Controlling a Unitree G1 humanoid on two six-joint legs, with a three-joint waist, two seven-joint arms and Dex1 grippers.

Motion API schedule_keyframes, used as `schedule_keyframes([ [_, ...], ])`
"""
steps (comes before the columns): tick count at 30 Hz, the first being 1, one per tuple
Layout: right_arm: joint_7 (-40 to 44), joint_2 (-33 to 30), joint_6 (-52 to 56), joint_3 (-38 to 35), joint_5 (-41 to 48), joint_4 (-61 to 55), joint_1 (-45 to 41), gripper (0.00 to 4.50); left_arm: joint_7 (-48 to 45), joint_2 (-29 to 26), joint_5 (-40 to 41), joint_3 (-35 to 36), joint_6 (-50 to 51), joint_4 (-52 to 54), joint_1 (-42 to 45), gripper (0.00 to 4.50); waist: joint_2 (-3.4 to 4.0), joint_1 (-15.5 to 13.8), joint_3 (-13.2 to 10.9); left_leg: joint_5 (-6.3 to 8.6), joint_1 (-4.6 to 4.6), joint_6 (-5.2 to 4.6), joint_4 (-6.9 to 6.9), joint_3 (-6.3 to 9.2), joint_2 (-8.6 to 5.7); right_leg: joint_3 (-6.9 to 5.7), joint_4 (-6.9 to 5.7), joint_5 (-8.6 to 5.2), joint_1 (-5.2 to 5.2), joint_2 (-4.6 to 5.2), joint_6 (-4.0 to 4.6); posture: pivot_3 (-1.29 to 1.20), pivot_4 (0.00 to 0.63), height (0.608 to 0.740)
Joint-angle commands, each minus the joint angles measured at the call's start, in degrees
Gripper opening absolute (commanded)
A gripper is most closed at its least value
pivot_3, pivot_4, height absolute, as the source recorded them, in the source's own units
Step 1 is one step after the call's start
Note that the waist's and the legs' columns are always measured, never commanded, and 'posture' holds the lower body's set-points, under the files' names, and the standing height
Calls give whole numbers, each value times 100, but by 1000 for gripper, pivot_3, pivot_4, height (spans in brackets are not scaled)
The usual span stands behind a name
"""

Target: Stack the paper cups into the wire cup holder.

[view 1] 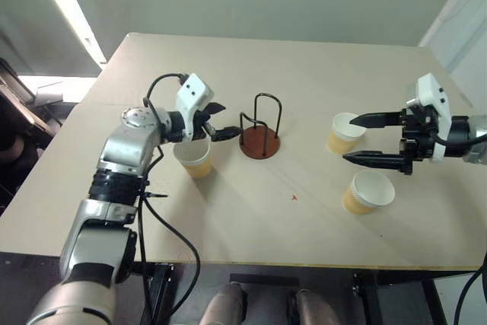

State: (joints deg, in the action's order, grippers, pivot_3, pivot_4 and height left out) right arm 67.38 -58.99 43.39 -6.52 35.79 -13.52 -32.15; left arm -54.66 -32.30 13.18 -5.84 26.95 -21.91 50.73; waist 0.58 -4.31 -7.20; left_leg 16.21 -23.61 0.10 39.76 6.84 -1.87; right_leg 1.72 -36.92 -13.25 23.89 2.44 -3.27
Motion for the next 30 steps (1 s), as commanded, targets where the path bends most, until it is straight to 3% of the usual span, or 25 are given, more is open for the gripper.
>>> schedule_keyframes([
  [1, -51, -145, -18, -307, 75, -164, 14, 4480, 26, 188, -120, -8, -276, -225, 278, 4500, 0, -4, 0, 0, 0, 0, 0, 0, 0, 0, -1, 0, -1, 0, 0, 0, 150, 740],
  [4, -59, -159, -35, -311, 66, -152, 31, 4480, 8, 393, -177, -16, -390, -476, 387, 4500, 0, -4, 0, 0, -1, 0, 2, 0, 0, 0, -1, 0, -1, 0, -1, 0, 150, 740],
  [7, -84, -161, -43, -310, 58, -154, 46, 4500, -35, 525, -211, -14, -475, -643, 460, 3901, 0, -2, 0, 0, -1, 0, 1, 0, 0, 0, -2, 0, 0, 0, -1, 0, 150, 740],
  [12, -124, -151, -51, -323, 62, -161, 86, 4500, -127, 599, -290, -43, -649, -859, 521, 1976, -1, -3, 0, -1, -2, -1, 1, -1, 0, 0, -2, 1, -1, 0, -2, 0, 150, 740],
  [18, -143, -147, -54, -367, 59, -179, 134, 4500, -262, 564, -283, -18, -695, -940, 562, 31, -1, -3, 0, -1, -2, -2, 2, 0, 0, 0, -1, 1, -1, -1, -2, 0, 150, 740],
  [30, -23, -370, 36, -534, 154, -256, 230, 4500, -896, 708, -143, -76, -602, -787, 651, 31, -1, -18, 0, -1, -6, -2, 4, 0, 0, -1, -2, 1, 0, -1, -2, 0, 150, 740],
])
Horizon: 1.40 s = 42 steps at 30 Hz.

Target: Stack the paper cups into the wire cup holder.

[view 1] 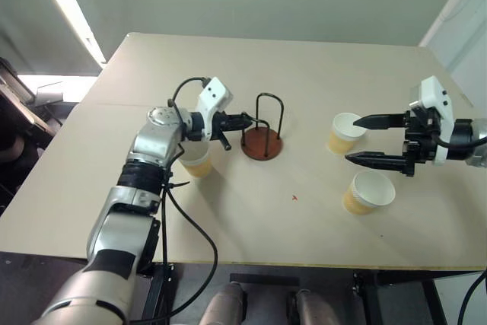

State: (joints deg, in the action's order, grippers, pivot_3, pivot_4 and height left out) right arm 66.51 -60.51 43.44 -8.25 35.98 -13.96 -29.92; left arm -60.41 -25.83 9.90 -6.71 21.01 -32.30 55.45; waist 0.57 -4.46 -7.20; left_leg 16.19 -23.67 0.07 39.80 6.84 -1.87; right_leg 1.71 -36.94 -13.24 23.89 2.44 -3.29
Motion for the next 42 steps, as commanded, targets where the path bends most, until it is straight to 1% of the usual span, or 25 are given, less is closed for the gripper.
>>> schedule_keyframes([
  [1, 88, -272, 68, -401, 173, -254, 49, 4500, -456, 78, 209, -30, 21, 324, 162, 31, 0, -4, 0, 0, -2, 0, 2, 0, 0, 0, 0, 0, 0, 0, 0, 0, 150, 740],
  [5, 183, -522, 219, -621, 337, -444, 276, 4500, -931, 82, 163, -261, 37, 422, 113, 31, 0, -9, 0, 0, -5, 0, 2, 0, 0, -1, -1, 1, 0, 0, -1, 0, 150, 740],
  [11, 353, -939, 524, -1345, 620, -744, 834, 4500, -1587, 82, 89, -647, -123, 433, 92, 31, 0, -18, 0, 1, -10, -1, 6, 0, 0, 0, -1, 2, 0, 0, -3, 0, 150, 740],
  [18, 147, -1013, 814, -1903, 848, -1124, 1219, 4500, -1888, 334, -79, -930, -511, 167, 201, 31, 0, -24, 1, 3, -9, -5, 16, -1, 0, 0, 1, 1, -1, 0, -4, 0, 150, 740],
  [26, -46, -1009, 968, -2183, 1024, -1363, 1476, 4500, -2113, 624, -200, -1150, -715, 103, 274, 31, -1, -27, 1, 4, -9, -7, 20, -2, 0, 1, 0, 0, -2, 1, -10, 0, 150, 740],
  [32, -130, -1013, 891, -2123, 1036, -1385, 1526, 4500, -2347, 604, -356, -1360, -927, 180, 198, 31, -1, -27, 1, 5, -9, -8, 21, -2, 0, 1, 1, 0, -2, 1, -11, 0, 150, 740],
  [34, -120, -1041, 854, -2069, 1024, -1350, 1499, 4500, -2359, 597, -383, -1358, -981, 187, 189, 628, 0, -27, 2, 5, -8, -9, 22, -2, 0, 1, 1, -1, -3, 1, -12, 0, 150, 740],
  [35, -105, -1058, 831, -2041, 1013, -1336, 1485, 4500, -2356, 596, -387, -1338, -996, 191, 192, 763, 0, -26, 1, 5, -7, -9, 22, -2, 0, 1, 1, -1, -3, 1, -12, 0, 150, 740],
  [41, 36, -1202, 657, -1867, 913, -1253, 1458, 4500, -2122, 552, -448, -1164, -1202, 48, 343, 2978, -1, -27, 1, 6, -9, -11, 22, -2, 0, 1, 0, -2, -2, 1, -14, 0, 150, 740],
  [42, 59, -1236, 606, -1787, 898, -1226, 1410, 4500, -2156, 447, -454, -1122, -1268, 52, 381, 3345, 0, -27, 1, 6, -9, -11, 23, -2, 0, 1, 0, -2, -2, 1, -14, 0, 150, 740],
])
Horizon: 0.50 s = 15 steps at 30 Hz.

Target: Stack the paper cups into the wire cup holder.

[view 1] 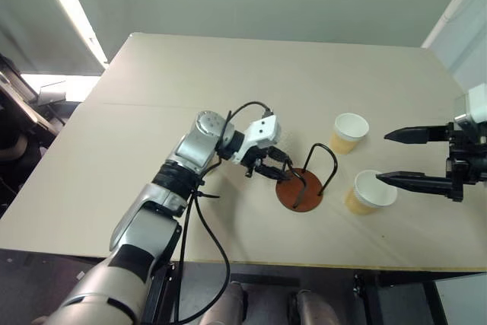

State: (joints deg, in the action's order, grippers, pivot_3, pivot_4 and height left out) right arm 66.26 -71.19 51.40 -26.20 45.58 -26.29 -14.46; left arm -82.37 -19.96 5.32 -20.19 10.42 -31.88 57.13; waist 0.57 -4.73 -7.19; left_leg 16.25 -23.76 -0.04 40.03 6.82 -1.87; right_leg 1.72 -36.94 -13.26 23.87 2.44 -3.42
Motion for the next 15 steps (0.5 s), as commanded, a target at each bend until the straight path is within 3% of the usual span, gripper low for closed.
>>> schedule_keyframes([
  [1, 105, -196, -234, 86, -75, 36, -192, 4500, -5, -245, 3, 267, -247, 23, 246, 3659, 0, 6, 0, 0, 0, 0, 0, 0, 0, 0, 0, 0, 0, 0, 0, 0, 150, 740],
  [8, 20, -97, -839, 1103, -565, 654, -1242, 4500, 103, -870, 95, 718, -299, 69, 452, 3659, 0, 45, 0, 0, 1, -2, 0, -1, 0, 4, 2, -1, 5, -2, -1, 0, 150, 740],
  [15, 395, 374, -1669, 2647, -1675, 1713, -2646, 4500, 379, -1277, 713, 1431, 773, 1089, 376, 3659, 0, 54, 0, 0, -10, -10, 3, 5, 0, 1, 0, 0, 11, -1, -4, 0, 150, 740],
])
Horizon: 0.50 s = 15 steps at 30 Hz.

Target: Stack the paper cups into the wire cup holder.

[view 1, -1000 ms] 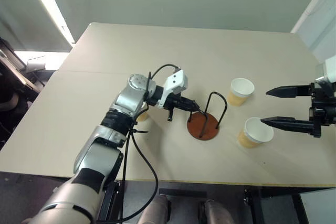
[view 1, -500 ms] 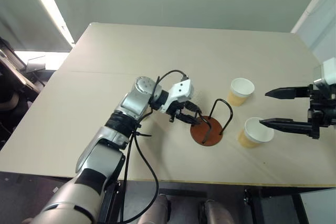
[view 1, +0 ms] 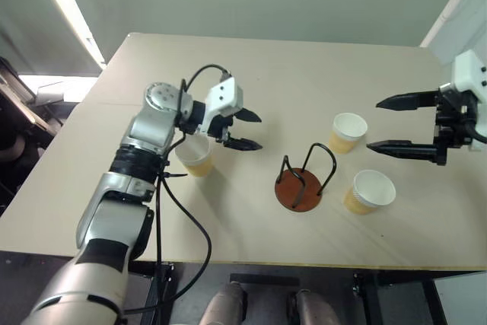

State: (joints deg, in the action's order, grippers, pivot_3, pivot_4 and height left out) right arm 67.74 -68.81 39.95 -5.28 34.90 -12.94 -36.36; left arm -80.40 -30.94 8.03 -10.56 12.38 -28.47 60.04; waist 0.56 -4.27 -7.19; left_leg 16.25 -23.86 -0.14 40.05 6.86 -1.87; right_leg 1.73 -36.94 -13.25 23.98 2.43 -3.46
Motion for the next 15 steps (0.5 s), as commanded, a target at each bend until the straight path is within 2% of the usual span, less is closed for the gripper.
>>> schedule_keyframes([
  [1, 313, 232, -674, 782, -819, 550, -606, 4500, 254, -230, 561, 579, 813, 949, 75, 3659, 0, 27, 0, 0, -4, -1, 2, -1, 0, 0, -1, 0, 5, 0, 0, 0, 150, 740],
  [6, 513, 613, -1549, 1551, -1915, 1517, -1157, 4500, 281, -638, 1118, 856, 1879, 1924, -107, 3659, 1, 37, 0, 0, -6, -1, -1, 0, 1, -2, -1, 1, 7, -1, 0, 0, 150, 740],
  [10, 604, 938, -2146, 1925, -2615, 2387, -1599, 4500, -25, -1318, 1070, 673, 1929, 2474, -513, 3659, 2, 72, 1, -1, -5, -1, -4, 1, 1, -1, -1, 1, 9, -1, 0, 0, 150, 740],
  [15, 668, 1293, -2803, 2207, -3312, 3398, -2032, 4500, -27, -1667, 1223, 736, 2112, 2819, -722, 3659, 1, 67, 0, -1, -6, -1, -1, 9, 0, -6, 2, 1, 7, 0, 2, 0, 150, 740],
])
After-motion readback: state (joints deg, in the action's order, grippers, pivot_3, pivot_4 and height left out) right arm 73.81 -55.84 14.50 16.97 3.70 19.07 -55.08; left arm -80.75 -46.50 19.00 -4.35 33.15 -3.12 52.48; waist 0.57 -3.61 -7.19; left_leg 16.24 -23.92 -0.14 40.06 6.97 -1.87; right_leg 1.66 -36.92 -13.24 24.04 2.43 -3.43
